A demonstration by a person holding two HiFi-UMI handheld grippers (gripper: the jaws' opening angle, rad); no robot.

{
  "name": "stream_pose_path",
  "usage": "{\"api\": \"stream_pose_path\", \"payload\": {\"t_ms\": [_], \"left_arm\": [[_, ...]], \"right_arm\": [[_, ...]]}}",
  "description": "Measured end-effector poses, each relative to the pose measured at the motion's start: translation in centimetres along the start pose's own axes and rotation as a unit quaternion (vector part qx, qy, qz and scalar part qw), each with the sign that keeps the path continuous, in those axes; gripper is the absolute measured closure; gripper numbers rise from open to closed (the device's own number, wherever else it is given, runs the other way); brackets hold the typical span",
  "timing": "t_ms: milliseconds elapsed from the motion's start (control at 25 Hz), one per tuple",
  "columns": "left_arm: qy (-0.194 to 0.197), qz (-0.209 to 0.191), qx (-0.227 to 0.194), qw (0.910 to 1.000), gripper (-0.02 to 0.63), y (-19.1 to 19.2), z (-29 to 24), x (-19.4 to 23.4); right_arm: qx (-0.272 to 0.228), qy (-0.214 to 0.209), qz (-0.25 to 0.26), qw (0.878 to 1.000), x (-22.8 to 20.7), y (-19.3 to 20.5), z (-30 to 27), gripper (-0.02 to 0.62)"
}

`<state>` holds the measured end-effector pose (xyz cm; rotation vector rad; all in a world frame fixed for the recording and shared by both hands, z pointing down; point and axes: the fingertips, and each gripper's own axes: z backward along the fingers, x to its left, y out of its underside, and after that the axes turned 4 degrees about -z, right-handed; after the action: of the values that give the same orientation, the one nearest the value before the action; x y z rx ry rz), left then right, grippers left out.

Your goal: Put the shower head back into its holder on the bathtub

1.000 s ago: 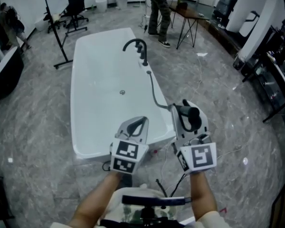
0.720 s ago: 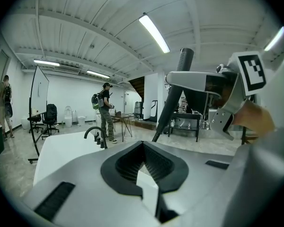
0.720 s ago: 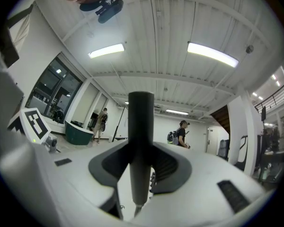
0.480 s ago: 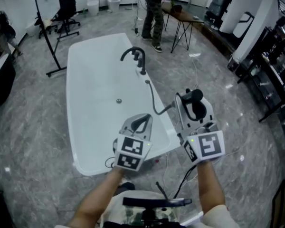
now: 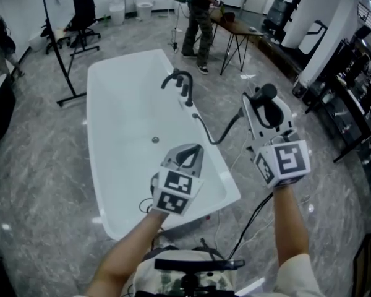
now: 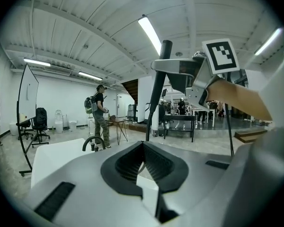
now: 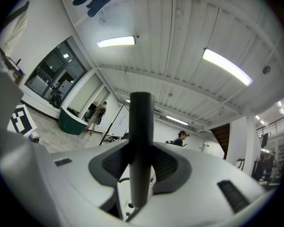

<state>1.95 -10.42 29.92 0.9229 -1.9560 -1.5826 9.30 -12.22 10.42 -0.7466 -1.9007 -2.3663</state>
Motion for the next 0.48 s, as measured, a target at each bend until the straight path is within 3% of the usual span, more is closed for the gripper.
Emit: {"api": "stream_pose_path", "payload": {"t_ms": [480], "left_arm": [[-0.004,0.006,-0.004,1.0,0.6,-1.7,-1.2,4.9]], "right_arm": [[-0.022,0.011,0.014,1.0,-3.5,-4.2,-7.2,0.459]]}}
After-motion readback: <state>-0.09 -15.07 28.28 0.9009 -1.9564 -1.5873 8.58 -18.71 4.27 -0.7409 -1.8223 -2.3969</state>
